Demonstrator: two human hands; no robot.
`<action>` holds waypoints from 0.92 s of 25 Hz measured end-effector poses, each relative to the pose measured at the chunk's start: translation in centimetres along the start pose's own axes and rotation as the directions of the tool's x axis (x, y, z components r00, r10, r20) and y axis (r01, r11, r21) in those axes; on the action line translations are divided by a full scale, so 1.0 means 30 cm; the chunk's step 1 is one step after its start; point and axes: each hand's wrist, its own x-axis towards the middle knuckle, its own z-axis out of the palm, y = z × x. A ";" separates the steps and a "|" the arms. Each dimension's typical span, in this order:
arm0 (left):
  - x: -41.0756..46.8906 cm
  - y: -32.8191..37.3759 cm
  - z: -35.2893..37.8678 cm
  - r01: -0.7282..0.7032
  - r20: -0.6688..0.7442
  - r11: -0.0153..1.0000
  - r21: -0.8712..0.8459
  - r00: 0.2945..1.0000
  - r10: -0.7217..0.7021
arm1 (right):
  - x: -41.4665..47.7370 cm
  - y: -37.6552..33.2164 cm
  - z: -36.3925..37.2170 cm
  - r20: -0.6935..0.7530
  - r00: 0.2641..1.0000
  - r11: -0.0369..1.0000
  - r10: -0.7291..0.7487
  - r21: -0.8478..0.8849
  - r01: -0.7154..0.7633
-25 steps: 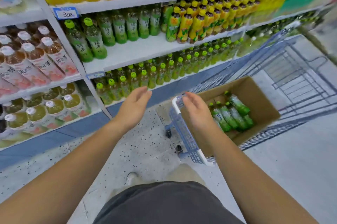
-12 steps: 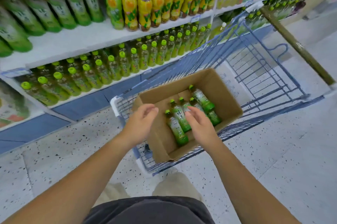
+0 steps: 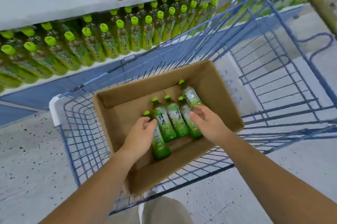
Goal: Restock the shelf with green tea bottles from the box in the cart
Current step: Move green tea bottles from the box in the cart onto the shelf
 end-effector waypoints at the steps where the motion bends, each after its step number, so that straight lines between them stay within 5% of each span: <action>1: 0.054 -0.030 0.028 0.022 -0.006 0.999 0.027 1.000 -0.022 | 0.050 0.027 0.000 0.005 1.000 0.998 -0.002 -0.056 0.002; 10: 0.385 -0.309 0.221 0.389 -0.088 0.916 0.093 0.920 -0.382 | 0.477 0.264 0.012 -0.076 0.995 0.891 0.062 -0.445 -0.089; 23: 0.442 -0.415 0.288 0.413 -0.131 0.885 -0.213 0.886 -0.445 | 0.667 0.325 0.079 -0.167 0.952 0.900 0.257 -0.317 -0.299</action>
